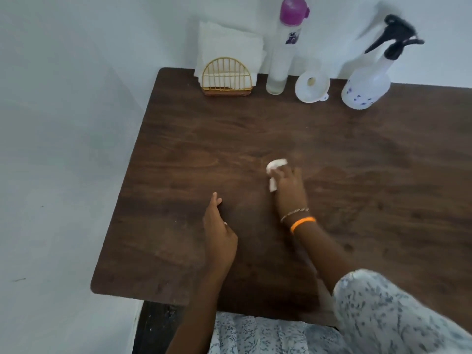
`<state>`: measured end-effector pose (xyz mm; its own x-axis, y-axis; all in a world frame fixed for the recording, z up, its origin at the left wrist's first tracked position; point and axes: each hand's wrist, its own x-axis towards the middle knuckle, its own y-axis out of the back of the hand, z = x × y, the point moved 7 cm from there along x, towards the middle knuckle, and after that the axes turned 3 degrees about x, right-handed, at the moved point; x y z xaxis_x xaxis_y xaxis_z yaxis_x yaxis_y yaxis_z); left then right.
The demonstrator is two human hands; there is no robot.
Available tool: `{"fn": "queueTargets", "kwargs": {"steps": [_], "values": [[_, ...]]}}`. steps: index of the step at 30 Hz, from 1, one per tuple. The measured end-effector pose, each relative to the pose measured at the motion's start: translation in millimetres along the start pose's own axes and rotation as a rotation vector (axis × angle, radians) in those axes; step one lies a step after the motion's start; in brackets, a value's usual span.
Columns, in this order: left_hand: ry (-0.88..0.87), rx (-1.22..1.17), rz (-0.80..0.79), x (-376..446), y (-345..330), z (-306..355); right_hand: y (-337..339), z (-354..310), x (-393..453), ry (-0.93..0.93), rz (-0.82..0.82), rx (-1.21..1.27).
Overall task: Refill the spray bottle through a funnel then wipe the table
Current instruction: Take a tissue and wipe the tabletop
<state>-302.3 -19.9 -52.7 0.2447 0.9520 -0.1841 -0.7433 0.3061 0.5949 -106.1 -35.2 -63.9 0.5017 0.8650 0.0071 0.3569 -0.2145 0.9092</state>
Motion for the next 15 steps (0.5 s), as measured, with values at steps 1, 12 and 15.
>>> {"fn": "queueTargets", "kwargs": {"steps": [1,12,15], "values": [[-0.012,-0.001,-0.002,1.0,-4.7,6.1,-7.4,-10.5,-16.7,0.066,-0.065,0.027],[-0.149,0.022,-0.186,0.6,-99.9,84.3,86.8,110.2,-60.3,-0.108,0.128,0.644],[-0.276,0.107,-0.274,-10.2,-140.7,115.1,116.3,183.7,-63.4,-0.296,0.315,0.583]]}}
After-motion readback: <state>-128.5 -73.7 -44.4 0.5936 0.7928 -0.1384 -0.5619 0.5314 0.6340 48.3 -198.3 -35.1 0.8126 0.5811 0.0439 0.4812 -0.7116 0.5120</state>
